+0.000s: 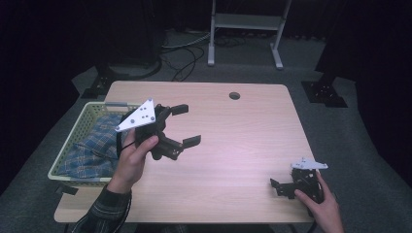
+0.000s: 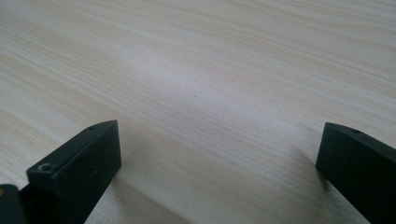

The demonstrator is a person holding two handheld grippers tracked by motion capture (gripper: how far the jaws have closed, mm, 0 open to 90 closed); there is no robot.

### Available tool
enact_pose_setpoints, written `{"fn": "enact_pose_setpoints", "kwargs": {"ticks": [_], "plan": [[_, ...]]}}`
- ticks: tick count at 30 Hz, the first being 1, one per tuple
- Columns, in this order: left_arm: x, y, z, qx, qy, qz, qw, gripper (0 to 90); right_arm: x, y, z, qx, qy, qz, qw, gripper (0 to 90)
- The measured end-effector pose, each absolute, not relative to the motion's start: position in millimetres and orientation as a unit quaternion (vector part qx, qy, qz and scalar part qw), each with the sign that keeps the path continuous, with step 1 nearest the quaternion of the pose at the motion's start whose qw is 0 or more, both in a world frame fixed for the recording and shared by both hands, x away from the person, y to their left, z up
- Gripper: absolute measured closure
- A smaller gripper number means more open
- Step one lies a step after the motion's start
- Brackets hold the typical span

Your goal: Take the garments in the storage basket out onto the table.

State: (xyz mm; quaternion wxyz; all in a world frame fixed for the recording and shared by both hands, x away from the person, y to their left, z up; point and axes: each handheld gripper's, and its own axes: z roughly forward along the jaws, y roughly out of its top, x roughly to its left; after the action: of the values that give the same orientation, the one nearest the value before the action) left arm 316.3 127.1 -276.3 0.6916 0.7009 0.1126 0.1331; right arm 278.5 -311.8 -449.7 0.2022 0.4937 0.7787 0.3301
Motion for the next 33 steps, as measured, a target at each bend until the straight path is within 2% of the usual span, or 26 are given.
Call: {"fn": "enact_pose_setpoints", "kwargs": {"ticks": [33], "plan": [[320, 169, -263, 0.692, 0.142, 0.154, 0.690, 2.0, 279, -312, -450, 0.493, 0.779, 0.330, 0.202, 0.0]]}}
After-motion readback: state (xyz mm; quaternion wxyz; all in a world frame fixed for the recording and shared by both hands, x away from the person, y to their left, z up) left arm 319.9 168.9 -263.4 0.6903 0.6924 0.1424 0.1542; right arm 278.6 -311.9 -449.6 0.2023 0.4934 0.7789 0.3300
